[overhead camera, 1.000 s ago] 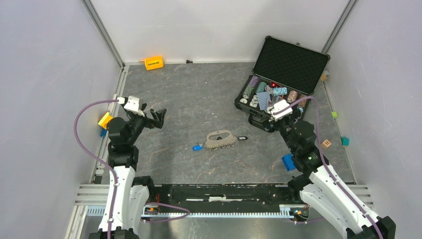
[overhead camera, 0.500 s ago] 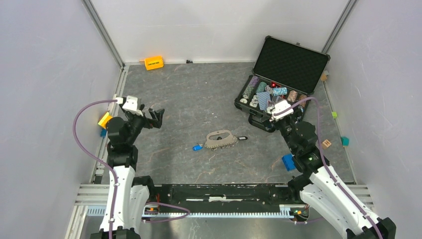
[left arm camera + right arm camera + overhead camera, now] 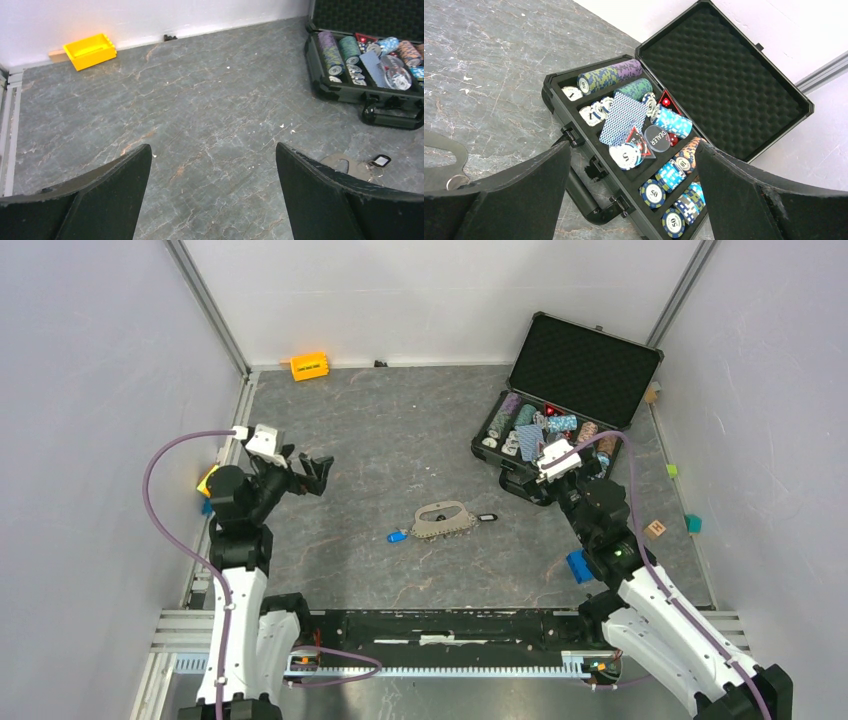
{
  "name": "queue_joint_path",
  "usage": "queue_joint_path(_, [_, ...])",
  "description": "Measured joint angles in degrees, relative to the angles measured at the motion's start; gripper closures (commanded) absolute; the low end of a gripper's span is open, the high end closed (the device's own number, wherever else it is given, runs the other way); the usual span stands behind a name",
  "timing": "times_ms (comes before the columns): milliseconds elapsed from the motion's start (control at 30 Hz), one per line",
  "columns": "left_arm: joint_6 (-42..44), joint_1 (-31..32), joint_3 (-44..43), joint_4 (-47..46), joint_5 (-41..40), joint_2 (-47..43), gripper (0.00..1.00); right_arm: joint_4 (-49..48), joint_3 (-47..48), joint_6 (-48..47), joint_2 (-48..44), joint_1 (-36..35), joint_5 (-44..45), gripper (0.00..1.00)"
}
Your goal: Put the keys on the keyring
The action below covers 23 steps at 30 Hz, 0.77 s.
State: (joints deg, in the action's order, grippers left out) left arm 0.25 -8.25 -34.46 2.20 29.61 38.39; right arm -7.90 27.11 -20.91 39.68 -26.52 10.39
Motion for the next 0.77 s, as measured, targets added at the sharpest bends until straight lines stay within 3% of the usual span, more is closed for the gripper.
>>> queue_joint_path(767, [0.31,-0.02,-0.72,2.23,0.52,-3.67,0.00,0.26,0.00,-1.73,-0.61,0.00,0.20,0.02])
